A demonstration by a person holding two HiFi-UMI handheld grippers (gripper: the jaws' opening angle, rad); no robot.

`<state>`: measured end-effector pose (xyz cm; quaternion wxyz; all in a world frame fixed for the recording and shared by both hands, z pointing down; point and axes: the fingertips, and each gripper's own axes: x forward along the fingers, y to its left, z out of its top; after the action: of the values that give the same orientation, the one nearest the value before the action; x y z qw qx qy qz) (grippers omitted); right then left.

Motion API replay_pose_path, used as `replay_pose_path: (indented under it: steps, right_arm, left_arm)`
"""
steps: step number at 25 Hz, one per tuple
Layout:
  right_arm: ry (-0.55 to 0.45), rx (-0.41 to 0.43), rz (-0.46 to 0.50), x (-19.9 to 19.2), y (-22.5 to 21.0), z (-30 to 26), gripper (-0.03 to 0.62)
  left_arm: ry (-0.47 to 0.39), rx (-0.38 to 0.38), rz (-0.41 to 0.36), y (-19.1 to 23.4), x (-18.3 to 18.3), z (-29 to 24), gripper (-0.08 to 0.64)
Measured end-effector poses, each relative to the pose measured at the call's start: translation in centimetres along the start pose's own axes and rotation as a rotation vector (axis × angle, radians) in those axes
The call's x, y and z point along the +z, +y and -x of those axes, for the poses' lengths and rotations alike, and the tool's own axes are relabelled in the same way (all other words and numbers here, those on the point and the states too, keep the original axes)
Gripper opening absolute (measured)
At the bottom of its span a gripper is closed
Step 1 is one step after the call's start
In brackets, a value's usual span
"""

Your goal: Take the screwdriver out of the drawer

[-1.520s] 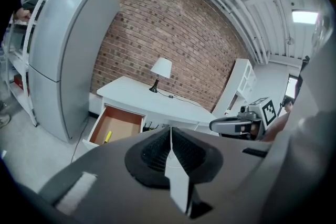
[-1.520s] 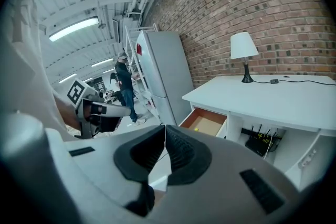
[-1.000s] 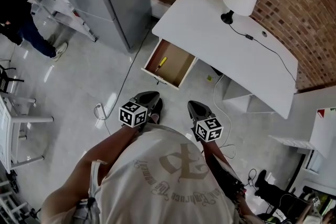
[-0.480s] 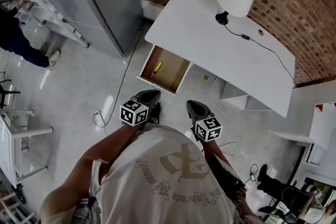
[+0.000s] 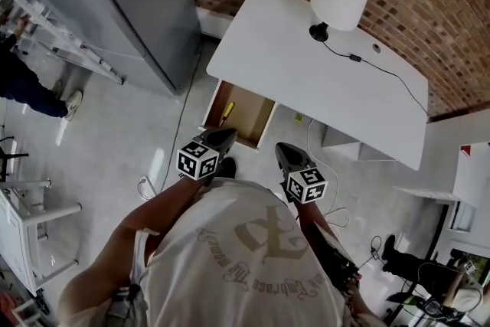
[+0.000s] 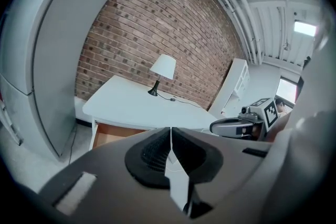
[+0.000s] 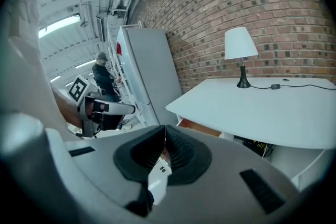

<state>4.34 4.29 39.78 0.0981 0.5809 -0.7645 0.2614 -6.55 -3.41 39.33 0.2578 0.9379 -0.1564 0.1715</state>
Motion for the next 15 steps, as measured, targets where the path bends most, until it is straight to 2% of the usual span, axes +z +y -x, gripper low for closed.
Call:
replay_pose_path:
  steps: [8,15]
  right_arm:
    - [0.000,-0.033,-0.006,1.7,-0.7,-2.3,0.006]
    - [0.016,-0.063,0.003,2.2,-0.3,-3.9,0.006]
  left_arm:
    - [0.011,-0.033,0.006,2.4,1.4,-1.0,0.014]
    - [0.024,-0.050,0.030,4.5,1.1,-0.8,0.014]
